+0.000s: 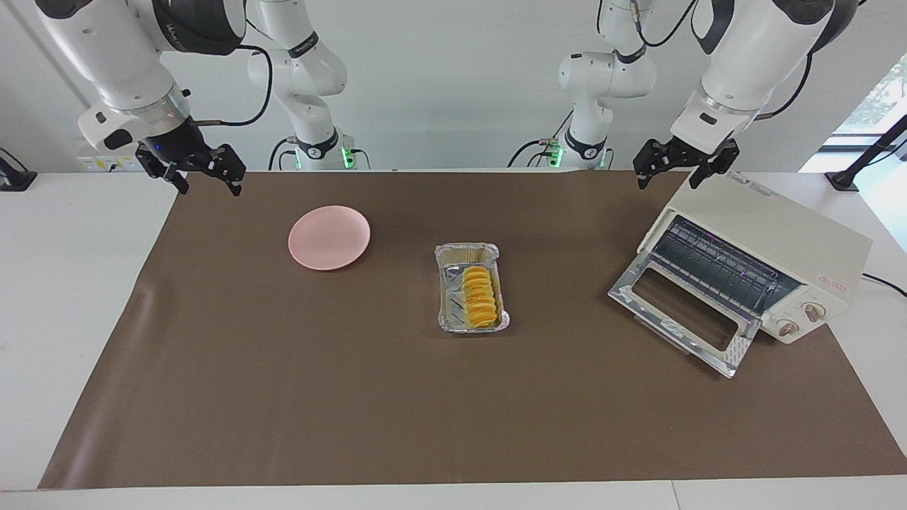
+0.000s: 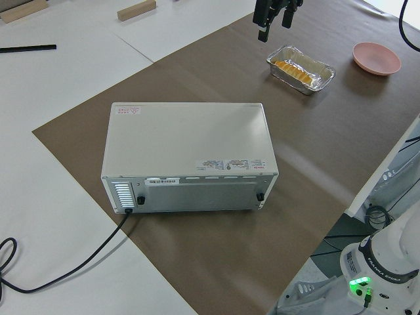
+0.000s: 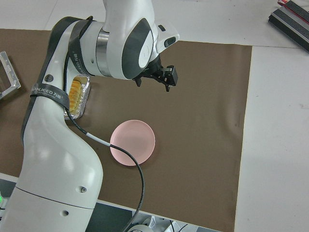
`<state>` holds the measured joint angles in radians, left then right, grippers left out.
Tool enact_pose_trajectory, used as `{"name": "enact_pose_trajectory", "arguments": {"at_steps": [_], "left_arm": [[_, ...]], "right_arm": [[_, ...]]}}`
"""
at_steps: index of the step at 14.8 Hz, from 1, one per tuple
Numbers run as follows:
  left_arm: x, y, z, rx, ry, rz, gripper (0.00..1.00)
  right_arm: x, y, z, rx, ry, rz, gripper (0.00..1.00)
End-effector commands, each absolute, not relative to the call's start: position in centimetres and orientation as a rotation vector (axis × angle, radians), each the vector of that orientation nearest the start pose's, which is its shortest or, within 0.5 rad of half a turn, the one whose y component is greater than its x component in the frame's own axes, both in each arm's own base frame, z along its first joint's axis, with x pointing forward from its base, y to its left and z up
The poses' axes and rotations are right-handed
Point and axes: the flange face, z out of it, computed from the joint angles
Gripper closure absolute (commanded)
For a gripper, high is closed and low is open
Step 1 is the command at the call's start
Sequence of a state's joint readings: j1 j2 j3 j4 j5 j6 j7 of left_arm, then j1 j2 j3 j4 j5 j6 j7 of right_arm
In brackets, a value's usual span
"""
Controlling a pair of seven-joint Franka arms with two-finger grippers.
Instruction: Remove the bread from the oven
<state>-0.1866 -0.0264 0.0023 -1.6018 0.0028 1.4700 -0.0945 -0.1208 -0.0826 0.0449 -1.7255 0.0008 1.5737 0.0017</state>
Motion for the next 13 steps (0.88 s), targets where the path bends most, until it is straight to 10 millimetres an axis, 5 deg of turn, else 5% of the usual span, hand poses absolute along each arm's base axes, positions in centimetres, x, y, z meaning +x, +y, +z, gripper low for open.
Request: {"name": "enact_pose_trajectory", "arguments": {"at_steps": [1, 9, 13], "left_arm": [[52.3, -9.0, 61.3, -3.135, 0.15, 0.173, 0.0], [53.1, -8.4, 60.0, -3.132, 0.126, 0.223, 0.0], [53.7, -8.6, 60.5, -3.134, 0.131, 0.216, 0.0]], "right_arm": [[52.2, -4.0, 59.8, -3.154, 0.099, 0.118, 0.0], [52.3, -2.6, 59.8, -3.134, 0.059, 0.104, 0.0], [51.7, 4.2, 56.7, -3.136, 0.034, -0.013, 0.0]]}}
